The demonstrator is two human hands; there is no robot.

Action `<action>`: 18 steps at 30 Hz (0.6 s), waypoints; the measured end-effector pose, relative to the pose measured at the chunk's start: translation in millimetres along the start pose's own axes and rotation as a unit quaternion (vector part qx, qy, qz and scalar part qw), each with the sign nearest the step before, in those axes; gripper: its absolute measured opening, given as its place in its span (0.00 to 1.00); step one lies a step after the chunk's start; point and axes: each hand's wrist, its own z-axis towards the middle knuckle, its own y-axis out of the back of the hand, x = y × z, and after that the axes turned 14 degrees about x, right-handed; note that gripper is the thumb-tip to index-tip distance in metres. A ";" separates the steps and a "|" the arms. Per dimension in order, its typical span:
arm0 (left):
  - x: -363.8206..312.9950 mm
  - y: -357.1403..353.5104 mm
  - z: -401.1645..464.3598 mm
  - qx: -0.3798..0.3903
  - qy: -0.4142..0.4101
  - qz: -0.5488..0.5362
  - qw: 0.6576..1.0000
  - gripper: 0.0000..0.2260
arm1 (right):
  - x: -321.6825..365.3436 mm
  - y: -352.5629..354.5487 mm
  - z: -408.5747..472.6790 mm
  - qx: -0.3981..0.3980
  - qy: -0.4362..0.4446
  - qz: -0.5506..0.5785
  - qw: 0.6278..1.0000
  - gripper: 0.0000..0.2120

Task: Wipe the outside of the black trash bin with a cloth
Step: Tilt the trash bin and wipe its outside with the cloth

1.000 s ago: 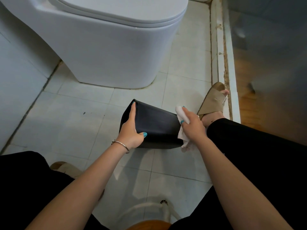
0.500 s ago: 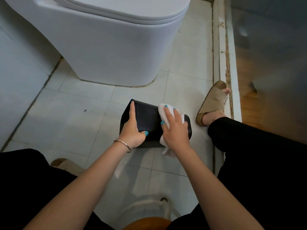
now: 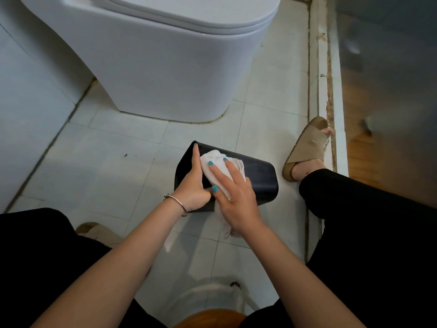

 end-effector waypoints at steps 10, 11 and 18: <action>7.0 -2.2 2.6 -0.027 0.002 -0.006 1.000 0.50 | -17.2 -1.9 -4.6 -0.024 0.012 -0.092 0.995 0.34; 8.9 -1.5 3.1 -0.031 0.005 -0.008 0.999 0.51 | -21.1 -1.8 -5.3 -0.027 0.006 -0.098 0.995 0.35; 9.4 -1.7 4.8 -0.049 0.007 -0.009 0.999 0.51 | -49.0 6.2 -11.0 -0.061 -0.060 -0.097 0.992 0.33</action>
